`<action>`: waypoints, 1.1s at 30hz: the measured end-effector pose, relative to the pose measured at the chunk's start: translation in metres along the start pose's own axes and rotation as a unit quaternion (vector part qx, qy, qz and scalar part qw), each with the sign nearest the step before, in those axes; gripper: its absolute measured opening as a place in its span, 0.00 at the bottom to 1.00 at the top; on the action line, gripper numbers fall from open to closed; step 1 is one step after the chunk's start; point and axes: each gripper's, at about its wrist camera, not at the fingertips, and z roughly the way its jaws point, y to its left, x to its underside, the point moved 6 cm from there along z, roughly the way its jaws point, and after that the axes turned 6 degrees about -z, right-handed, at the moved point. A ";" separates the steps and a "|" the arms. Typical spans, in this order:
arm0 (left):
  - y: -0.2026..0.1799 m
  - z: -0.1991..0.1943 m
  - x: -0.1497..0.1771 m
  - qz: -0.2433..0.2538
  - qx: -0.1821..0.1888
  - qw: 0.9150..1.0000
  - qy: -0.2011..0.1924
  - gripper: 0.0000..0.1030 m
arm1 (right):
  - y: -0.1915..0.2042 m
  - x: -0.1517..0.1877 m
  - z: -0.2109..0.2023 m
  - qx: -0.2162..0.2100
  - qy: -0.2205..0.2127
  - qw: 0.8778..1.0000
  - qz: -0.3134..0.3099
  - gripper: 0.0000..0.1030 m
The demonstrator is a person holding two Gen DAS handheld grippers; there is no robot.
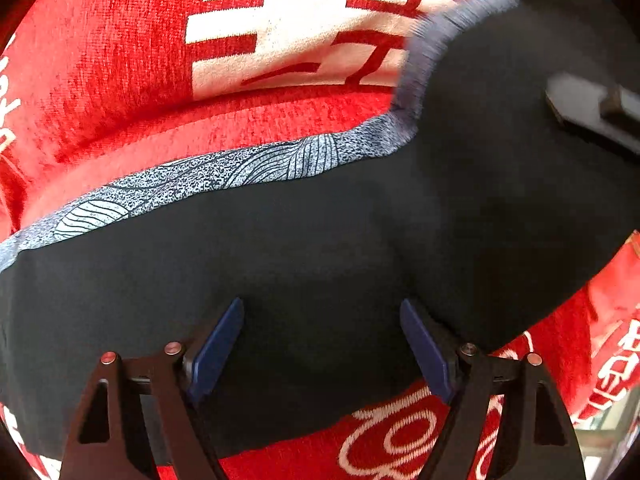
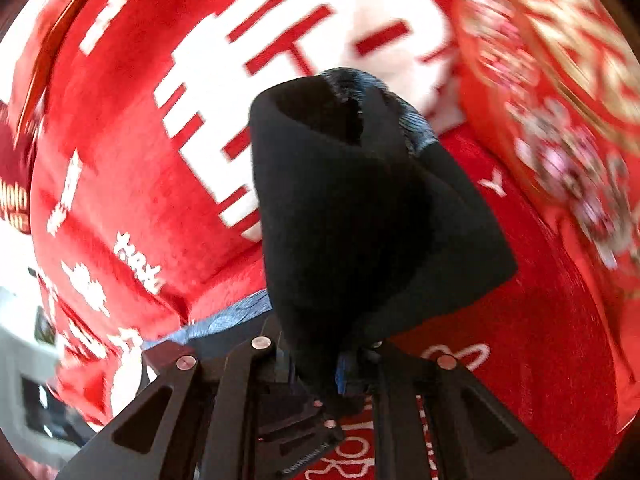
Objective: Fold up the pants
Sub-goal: 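Grasp the folded trousers with both grippers and lift them, then carry the lifted trousers with both grippers and lay them flat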
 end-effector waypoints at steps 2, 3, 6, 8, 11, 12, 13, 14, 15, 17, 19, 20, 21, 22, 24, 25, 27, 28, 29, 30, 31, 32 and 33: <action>0.014 -0.011 0.001 -0.010 0.013 1.000 0.014 0.78 | 0.022 0.000 0.003 0.007 0.005 0.999 -0.035 0.14; 0.023 -0.018 0.000 -0.023 0.019 0.999 0.019 0.78 | 0.033 0.000 0.005 0.010 0.008 0.999 -0.049 0.14; 0.066 -0.050 0.001 -0.053 0.000 0.998 0.021 0.78 | 0.068 0.004 0.011 0.028 0.020 0.994 -0.099 0.14; 0.103 -0.072 0.003 -0.060 -0.022 0.998 0.010 0.82 | 0.093 0.012 0.020 0.048 0.031 0.989 -0.140 0.14; 0.165 -0.096 0.005 -0.072 -0.059 0.996 -0.003 0.98 | 0.136 0.033 0.051 0.068 0.058 0.979 -0.186 0.14; 0.184 -0.101 0.006 -0.076 -0.070 0.995 -0.004 0.98 | 0.146 0.041 0.062 0.076 0.066 0.975 -0.199 0.15; 0.208 -0.107 0.007 -0.083 -0.086 0.993 -0.004 0.98 | 0.157 0.049 0.073 0.083 0.073 0.971 -0.213 0.16; 0.222 -0.110 0.009 -0.089 -0.096 0.991 -0.006 0.98 | 0.170 0.061 0.087 0.091 0.082 0.966 -0.229 0.16; 0.239 -0.113 0.010 -0.097 -0.106 0.990 -0.008 0.98 | 0.181 0.075 0.102 0.101 0.091 0.960 -0.246 0.17; 0.271 -0.119 0.016 -0.118 -0.123 0.985 -0.010 0.98 | 0.198 0.103 0.130 0.124 0.111 0.946 -0.277 0.19; 0.294 -0.121 0.021 -0.134 -0.130 0.982 -0.009 0.98 | 0.204 0.134 0.152 0.155 0.126 0.930 -0.308 0.20; 0.304 -0.123 0.025 -0.139 -0.132 0.981 -0.006 0.98 | 0.206 0.143 0.158 0.170 0.127 0.921 -0.325 0.23; 0.309 -0.122 0.024 -0.141 -0.132 0.981 -0.005 0.98 | 0.210 0.154 0.164 0.197 0.123 0.906 -0.355 0.23; 0.313 -0.124 0.024 -0.141 -0.130 0.981 -0.004 0.98 | 0.210 0.162 0.165 0.217 0.117 0.892 -0.378 0.24; 0.319 -0.126 0.023 -0.138 -0.121 0.983 -0.006 0.98 | 0.221 0.177 0.169 0.246 0.110 0.859 -0.434 0.41; 0.319 -0.125 0.018 -0.136 -0.111 0.984 -0.007 0.98 | 0.225 0.183 0.167 0.244 0.110 0.852 -0.450 0.46; 0.308 -0.133 0.012 -0.128 -0.090 0.988 -0.008 0.98 | 0.236 0.189 0.160 0.229 0.111 0.849 -0.463 0.49; 0.300 -0.136 0.010 -0.122 -0.078 0.989 -0.008 0.98 | 0.237 0.190 0.151 0.215 0.115 0.855 -0.457 0.49; 0.292 -0.140 0.008 -0.113 -0.064 0.991 -0.004 0.98 | 0.235 0.187 0.145 0.207 0.119 0.862 -0.447 0.49; 0.283 -0.140 0.005 -0.104 -0.051 0.993 0.002 0.98 | 0.230 0.184 0.135 0.193 0.122 0.876 -0.424 0.49; 0.272 -0.139 0.003 -0.091 -0.036 0.995 0.010 0.98 | 0.223 0.176 0.123 0.176 0.123 0.895 -0.390 0.49; 0.260 -0.138 0.001 -0.078 -0.023 0.997 0.016 0.98 | 0.217 0.166 0.114 0.163 0.124 0.911 -0.359 0.49; 0.247 -0.136 -0.001 -0.064 -0.009 0.998 0.022 0.98 | 0.210 0.160 0.108 0.153 0.126 0.922 -0.333 0.49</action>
